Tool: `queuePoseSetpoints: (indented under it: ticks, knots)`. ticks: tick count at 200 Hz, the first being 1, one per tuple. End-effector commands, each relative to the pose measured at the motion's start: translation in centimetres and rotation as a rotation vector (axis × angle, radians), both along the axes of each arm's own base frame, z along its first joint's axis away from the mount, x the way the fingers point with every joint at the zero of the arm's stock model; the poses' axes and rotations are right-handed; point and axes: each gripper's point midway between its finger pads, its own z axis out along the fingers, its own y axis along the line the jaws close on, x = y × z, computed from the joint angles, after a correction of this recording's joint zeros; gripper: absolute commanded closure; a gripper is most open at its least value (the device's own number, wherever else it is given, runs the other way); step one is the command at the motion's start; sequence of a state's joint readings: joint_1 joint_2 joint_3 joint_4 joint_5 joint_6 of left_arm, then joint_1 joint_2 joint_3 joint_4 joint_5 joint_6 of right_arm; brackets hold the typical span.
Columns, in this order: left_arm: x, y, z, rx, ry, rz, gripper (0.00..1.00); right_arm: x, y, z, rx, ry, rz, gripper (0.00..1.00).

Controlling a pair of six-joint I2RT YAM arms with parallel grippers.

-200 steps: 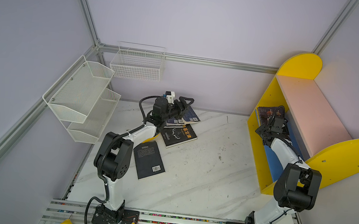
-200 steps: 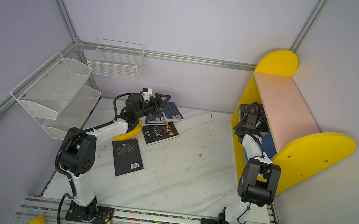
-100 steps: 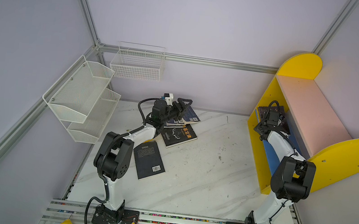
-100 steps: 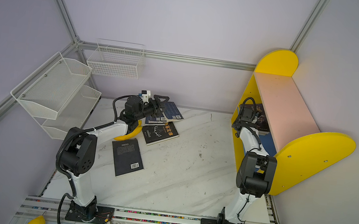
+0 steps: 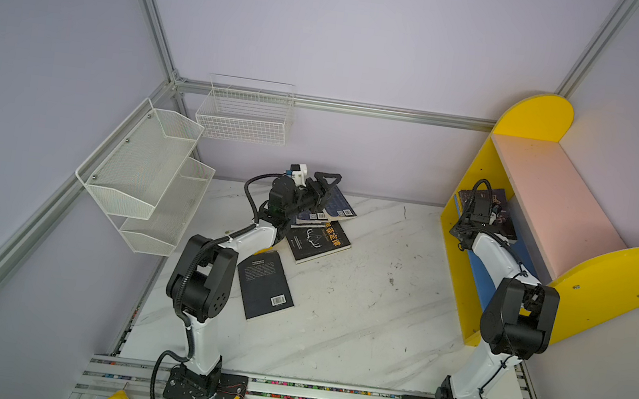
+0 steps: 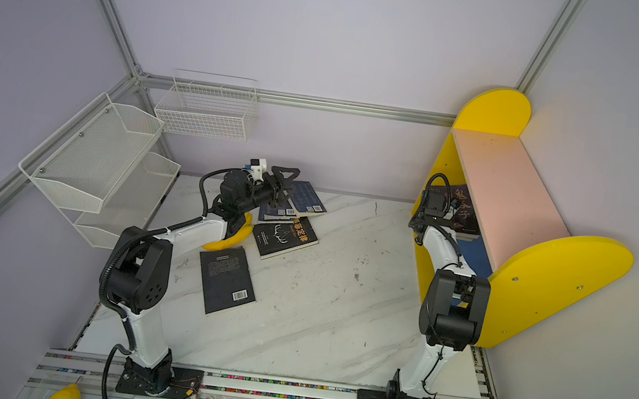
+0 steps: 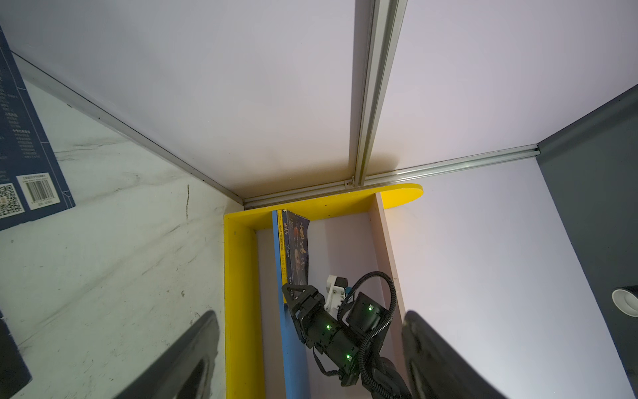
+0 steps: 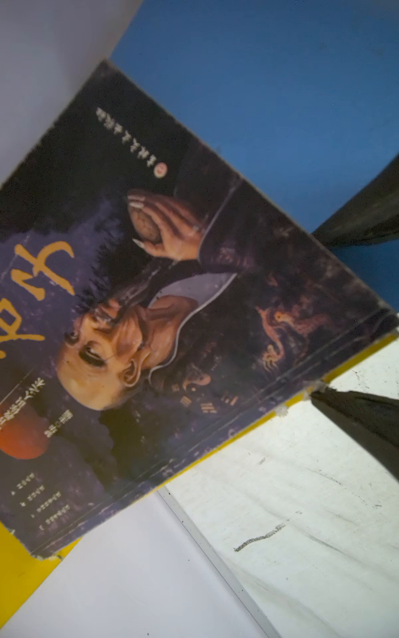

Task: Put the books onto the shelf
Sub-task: 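Open the right gripper and release the purple book on the shelf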

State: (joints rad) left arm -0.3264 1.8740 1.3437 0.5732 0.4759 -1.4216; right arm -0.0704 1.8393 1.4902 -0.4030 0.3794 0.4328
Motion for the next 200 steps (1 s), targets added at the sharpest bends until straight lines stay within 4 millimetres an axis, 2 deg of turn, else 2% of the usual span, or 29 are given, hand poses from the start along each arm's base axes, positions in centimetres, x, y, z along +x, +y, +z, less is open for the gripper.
queuePoseSetpoints:
  ticks: [1, 54, 96, 116, 132, 169, 200]
  knots:
    - [-0.1, 0.5, 0.0, -0.013, -0.024, -0.001, 0.18, -3.3, 0.4, -5.4, 0.03, 0.213, -0.011, 0.37]
    - [0.0, 0.6, 0.0, -0.023, -0.024, -0.007, 0.18, -4.3, 0.5, -5.5, 0.038, 0.222, -0.015, 0.41]
    - [0.1, 0.5, 0.0, -0.026, -0.024, -0.014, 0.18, -3.5, 1.7, -4.8, 0.096, 0.175, 0.041, 0.33]
    - [0.1, 0.5, 0.0, -0.026, -0.024, -0.017, 0.18, -2.9, 2.7, -2.9, 0.143, 0.124, 0.074, 0.29]
    - [0.0, 0.6, 0.2, -0.028, -0.028, -0.016, 0.18, -2.6, 3.2, -0.7, 0.165, 0.079, 0.094, 0.27]
    - [0.0, 0.9, 0.3, -0.026, -0.031, -0.012, 0.18, -3.6, 3.0, 3.5, 0.199, 0.017, 0.028, 0.23]
    - [0.0, 1.2, 0.2, -0.019, -0.03, -0.006, 0.18, -3.6, 3.4, 7.6, 0.216, -0.082, 0.048, 0.21]
